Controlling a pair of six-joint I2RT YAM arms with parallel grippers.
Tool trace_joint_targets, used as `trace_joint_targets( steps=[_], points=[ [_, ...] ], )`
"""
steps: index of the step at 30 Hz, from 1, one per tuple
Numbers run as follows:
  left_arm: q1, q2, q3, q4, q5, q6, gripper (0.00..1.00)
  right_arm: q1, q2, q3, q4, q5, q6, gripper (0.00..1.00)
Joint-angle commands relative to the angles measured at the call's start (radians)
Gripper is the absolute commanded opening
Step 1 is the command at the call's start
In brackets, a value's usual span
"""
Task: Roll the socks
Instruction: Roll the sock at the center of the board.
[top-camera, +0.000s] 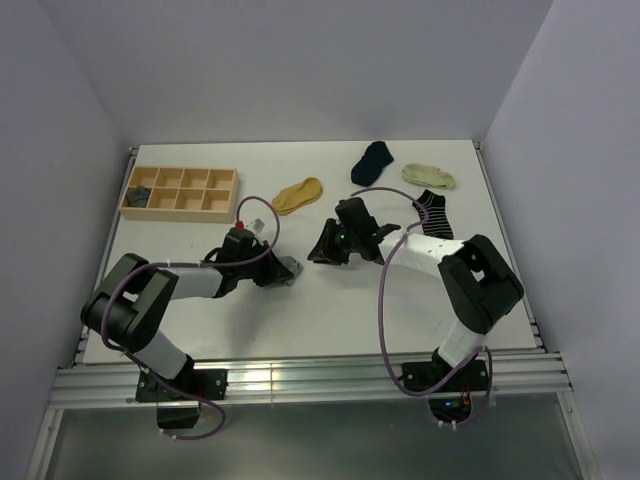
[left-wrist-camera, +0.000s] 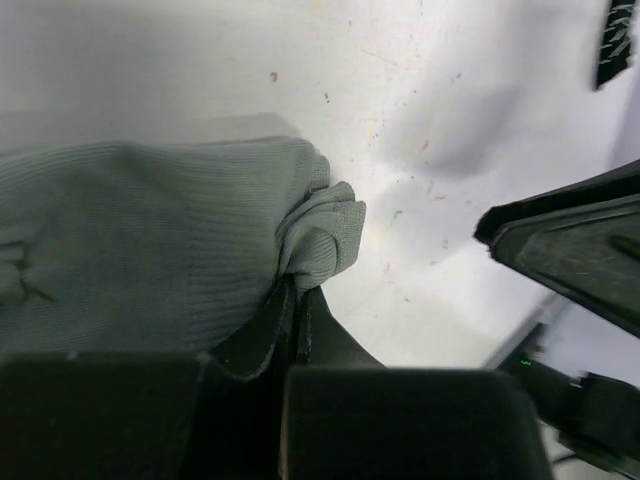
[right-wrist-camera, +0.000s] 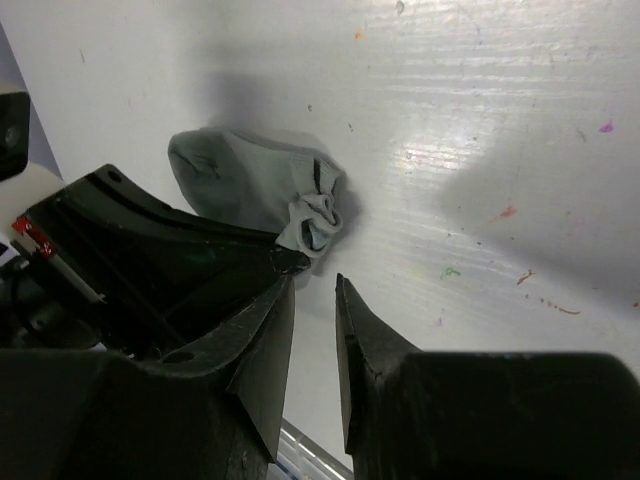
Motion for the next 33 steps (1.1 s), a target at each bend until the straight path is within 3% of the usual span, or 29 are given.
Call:
trace_joint_targets(
  steps=[1, 7, 13, 33],
  points=[
    [0.046, -0.027, -0.06, 0.165, 0.158, -0.117, 0.0, 0.024, 0.003, 0.025, 0.029, 0.003, -0.002, 0.31],
    [0.103, -0.004, -0.133, 0.384, 0.261, -0.277, 0.0, 0.05, 0.023, 0.065, 0.017, 0.003, -0.005, 0.3],
    [0.125, 0.048, -0.173, 0.444, 0.278, -0.336, 0.0, 0.076, 0.072, 0.114, 0.001, 0.006, -0.009, 0.27],
    [0.131, 0.149, -0.158, 0.391, 0.27, -0.316, 0.0, 0.104, 0.218, 0.151, -0.031, 0.008, -0.017, 0.19]
  ],
)
